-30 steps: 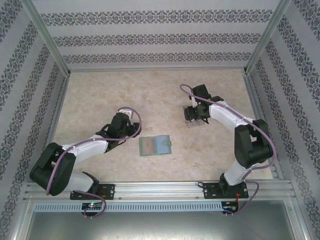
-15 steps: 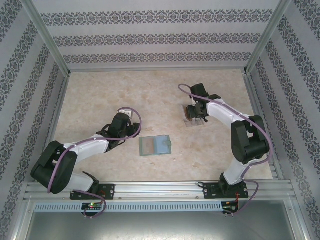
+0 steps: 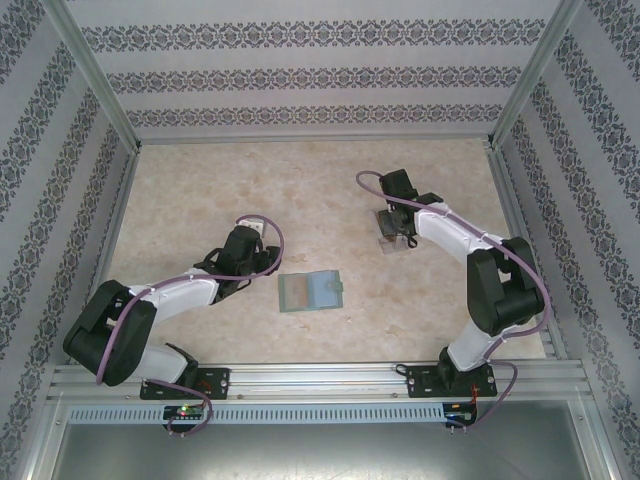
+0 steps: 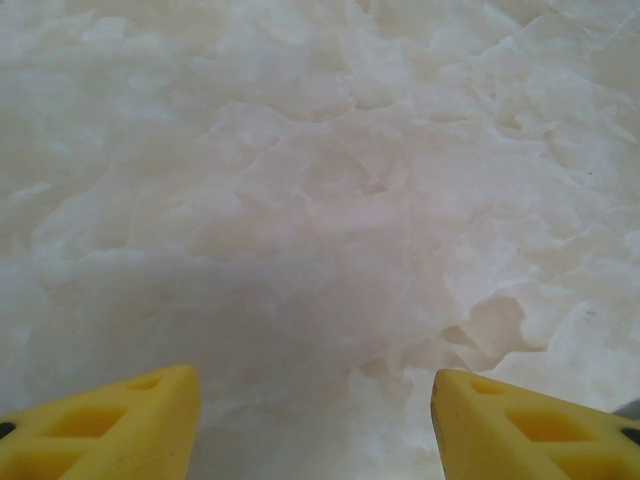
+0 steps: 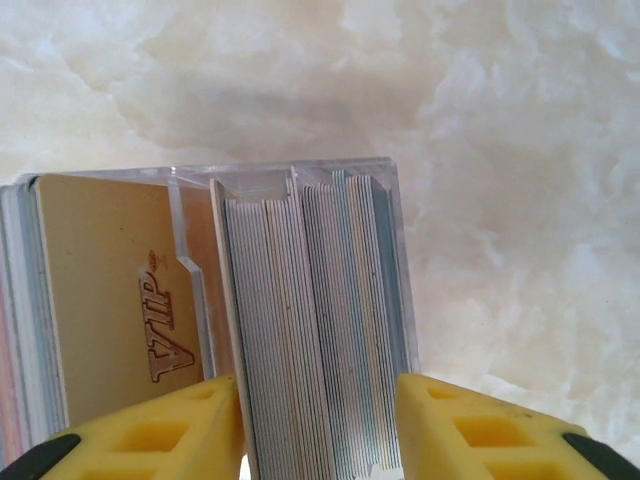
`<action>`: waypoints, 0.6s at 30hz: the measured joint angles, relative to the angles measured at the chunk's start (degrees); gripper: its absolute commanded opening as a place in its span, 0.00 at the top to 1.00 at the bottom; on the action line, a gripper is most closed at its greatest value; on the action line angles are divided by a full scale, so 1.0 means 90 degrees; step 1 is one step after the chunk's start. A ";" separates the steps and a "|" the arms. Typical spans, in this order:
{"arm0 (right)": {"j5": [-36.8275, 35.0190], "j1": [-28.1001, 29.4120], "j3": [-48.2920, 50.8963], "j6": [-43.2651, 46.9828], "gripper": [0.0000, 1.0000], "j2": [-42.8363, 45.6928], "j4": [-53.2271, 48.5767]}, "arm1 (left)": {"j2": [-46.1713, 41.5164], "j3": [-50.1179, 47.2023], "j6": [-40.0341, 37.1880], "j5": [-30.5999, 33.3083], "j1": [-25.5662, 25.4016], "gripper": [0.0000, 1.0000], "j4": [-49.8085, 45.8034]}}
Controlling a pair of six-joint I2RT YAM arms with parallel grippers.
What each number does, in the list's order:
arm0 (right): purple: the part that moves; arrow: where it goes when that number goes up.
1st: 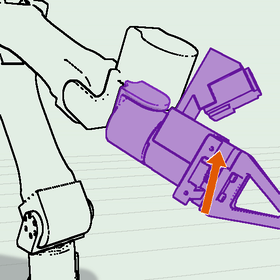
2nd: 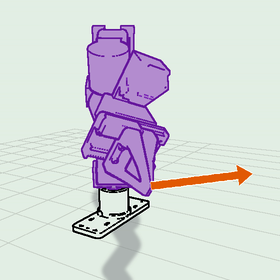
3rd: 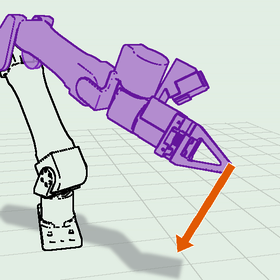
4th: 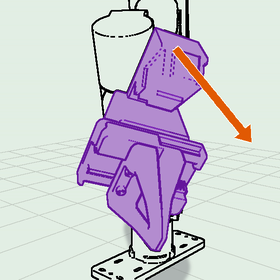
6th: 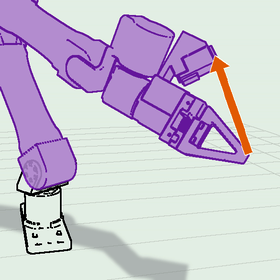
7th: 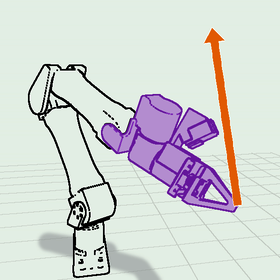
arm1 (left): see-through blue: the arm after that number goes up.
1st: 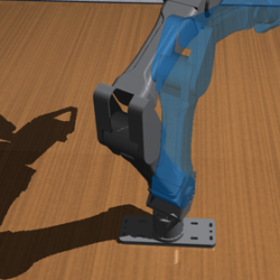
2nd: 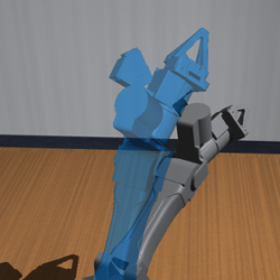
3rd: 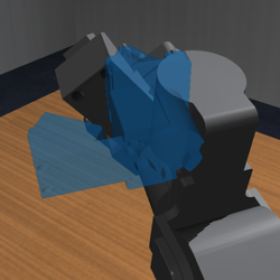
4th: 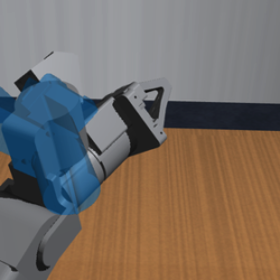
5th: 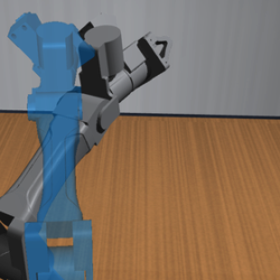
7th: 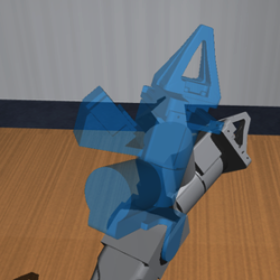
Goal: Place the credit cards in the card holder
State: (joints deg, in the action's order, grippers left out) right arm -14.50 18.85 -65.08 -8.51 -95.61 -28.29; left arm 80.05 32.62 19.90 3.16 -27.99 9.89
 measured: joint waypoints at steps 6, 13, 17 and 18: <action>-0.0185 0.0019 0.0083 0.0022 0.57 0.0243 0.0107 | 0.0049 0.0068 0.0000 0.0005 0.0000 0.36 -0.0015; -0.0216 0.0143 0.0080 0.0146 0.81 0.0216 0.0100 | 0.0243 0.0168 0.0002 -0.0109 0.0000 0.36 -0.0024; -0.0073 0.0143 0.0078 0.0155 0.90 0.0216 0.0078 | 0.0265 0.0177 0.0002 -0.0136 0.0000 0.36 -0.0029; -0.0024 0.0155 0.0078 0.0153 0.92 0.0216 0.0066 | 0.0265 0.0177 0.0002 -0.0136 0.0000 0.36 -0.0029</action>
State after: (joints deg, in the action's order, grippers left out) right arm -14.72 20.25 -64.38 -7.14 -93.67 -27.70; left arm 82.43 34.22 19.92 1.93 -27.99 9.63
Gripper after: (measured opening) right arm 0.112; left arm 0.640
